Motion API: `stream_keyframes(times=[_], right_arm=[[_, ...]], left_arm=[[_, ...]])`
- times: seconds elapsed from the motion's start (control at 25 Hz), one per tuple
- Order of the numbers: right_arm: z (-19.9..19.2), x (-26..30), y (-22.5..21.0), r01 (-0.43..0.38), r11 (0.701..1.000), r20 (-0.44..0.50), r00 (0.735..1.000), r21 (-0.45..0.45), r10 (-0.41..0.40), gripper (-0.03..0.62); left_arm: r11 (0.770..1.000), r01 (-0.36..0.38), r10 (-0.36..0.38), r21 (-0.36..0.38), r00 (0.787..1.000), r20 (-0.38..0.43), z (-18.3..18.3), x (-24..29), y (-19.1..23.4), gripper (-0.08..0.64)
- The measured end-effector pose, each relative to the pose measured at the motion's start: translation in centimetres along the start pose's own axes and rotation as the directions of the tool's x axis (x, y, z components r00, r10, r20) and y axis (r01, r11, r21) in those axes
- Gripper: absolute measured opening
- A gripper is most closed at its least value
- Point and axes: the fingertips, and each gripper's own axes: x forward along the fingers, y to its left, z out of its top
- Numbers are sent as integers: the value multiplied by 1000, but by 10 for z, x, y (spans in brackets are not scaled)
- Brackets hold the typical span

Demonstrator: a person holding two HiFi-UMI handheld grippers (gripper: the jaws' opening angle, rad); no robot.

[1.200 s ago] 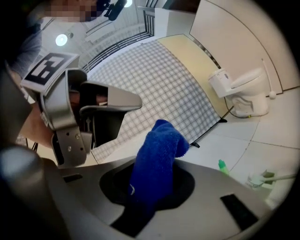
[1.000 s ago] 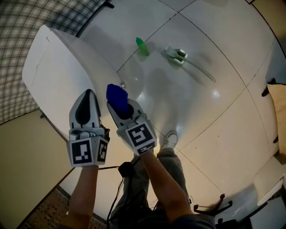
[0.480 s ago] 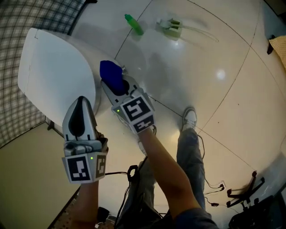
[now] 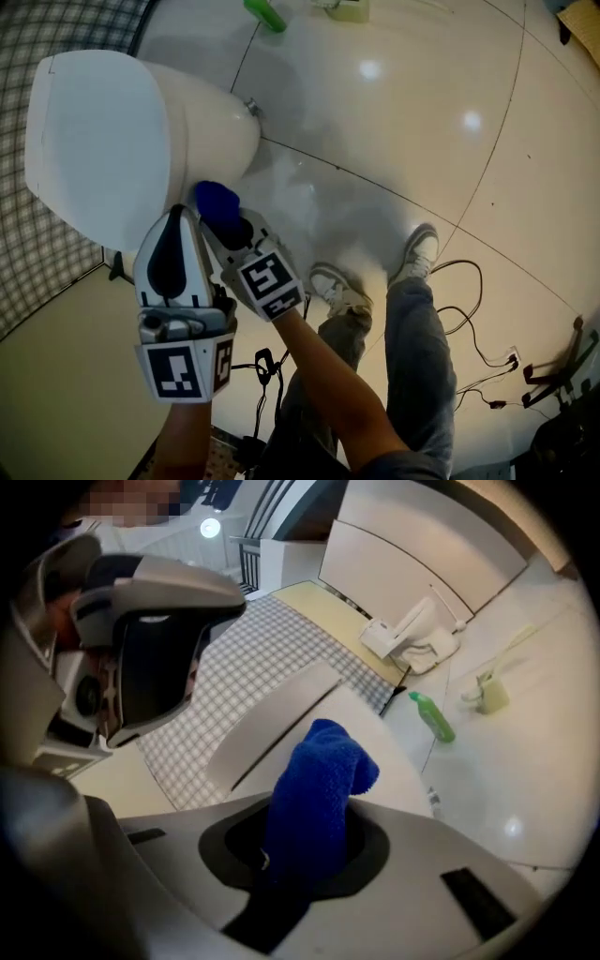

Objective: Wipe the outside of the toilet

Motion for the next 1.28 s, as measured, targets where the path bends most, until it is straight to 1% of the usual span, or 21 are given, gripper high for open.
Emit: stream_keyframes(times=[0.08,0.12,0.2,0.32,0.4,0.48,0.6,0.64,0.72,0.8,0.84,0.96,1.04,1.2,1.28], right_arm=[[-30,5,14,-39,998,-17,999,39,40,75],[-40,6,14,-48,998,-24,999,46,49,75],[-48,4,2,-45,998,-24,999,36,46,75],[-31,-4,-35,-3,1000,10,1000,22,3,75],[-7,-8,-66,30,999,40,999,-20,-30,75],[19,-9,-102,66,996,70,996,-54,-62,75],[41,5,-152,101,993,80,992,-66,-95,75],[43,14,-166,105,992,75,992,-63,-100,75],[39,35,-190,103,993,63,993,-65,-99,75],[28,57,-205,92,993,56,995,-78,-87,75],[20,66,-209,84,993,55,995,-81,-80,75],[-5,77,-211,79,995,69,995,-65,-74,75],[-30,68,-204,83,996,71,994,-36,-80,75],[-84,49,-178,79,996,33,996,33,-80,75],[-105,45,-159,62,996,18,998,65,-63,75]], left_arm=[[999,6,-5,53,1000,-14,-17,-6,-6,17],[997,6,-6,73,1000,-13,-24,-7,-9,17],[997,7,-6,81,1000,-20,-36,-7,-13,17],[998,1,2,62,999,-38,-50,-3,-15,17],[999,-19,21,26,998,-58,-60,1,-13,17],[999,-35,35,-9,998,-60,-70,9,-11,17],[998,-30,27,-51,998,-62,-87,23,-17,17],[999,-16,13,-48,998,-57,-91,28,-22,17],[1000,12,-13,-8,999,-36,-101,36,-30,17],[999,34,-33,33,999,-20,-117,42,-33,17],[998,41,-40,42,999,-16,-125,45,-32,17],[998,45,-44,37,999,-18,-143,55,-29,17],[999,39,-38,27,999,-28,-150,54,-28,17],[999,15,-12,35,997,-76,-168,44,-19,17],[1000,2,-1,16,995,-98,-179,42,-18,17]])
